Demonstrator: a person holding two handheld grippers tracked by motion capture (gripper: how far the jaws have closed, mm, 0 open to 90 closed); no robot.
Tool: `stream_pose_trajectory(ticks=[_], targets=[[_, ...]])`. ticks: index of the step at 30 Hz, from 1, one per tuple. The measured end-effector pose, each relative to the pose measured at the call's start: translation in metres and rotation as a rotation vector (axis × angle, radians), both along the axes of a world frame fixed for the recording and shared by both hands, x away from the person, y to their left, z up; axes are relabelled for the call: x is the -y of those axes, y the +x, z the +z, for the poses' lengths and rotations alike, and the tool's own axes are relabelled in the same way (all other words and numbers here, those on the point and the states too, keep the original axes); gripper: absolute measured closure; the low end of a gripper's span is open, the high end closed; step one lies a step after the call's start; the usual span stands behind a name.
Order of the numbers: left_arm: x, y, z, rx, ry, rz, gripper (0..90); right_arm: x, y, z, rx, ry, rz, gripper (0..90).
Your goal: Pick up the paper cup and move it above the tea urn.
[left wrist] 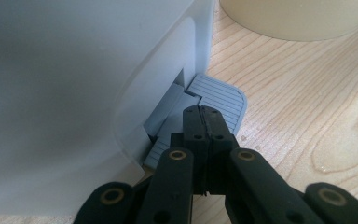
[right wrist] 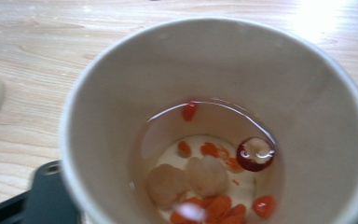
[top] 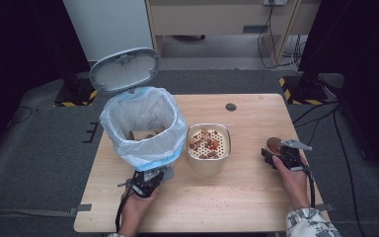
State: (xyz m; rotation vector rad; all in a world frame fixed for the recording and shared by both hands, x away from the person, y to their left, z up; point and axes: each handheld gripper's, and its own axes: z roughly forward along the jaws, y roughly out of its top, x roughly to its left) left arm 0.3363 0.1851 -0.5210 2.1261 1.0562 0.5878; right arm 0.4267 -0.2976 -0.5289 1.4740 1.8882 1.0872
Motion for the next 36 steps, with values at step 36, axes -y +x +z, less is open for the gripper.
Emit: stream_pose_trajectory(ticks=[36], targets=[[0.0,0.001,0.0,-0.002,0.003,-0.004,89.1,-0.023,-0.002,0.075,0.073,-0.105,0.195,30.6]])
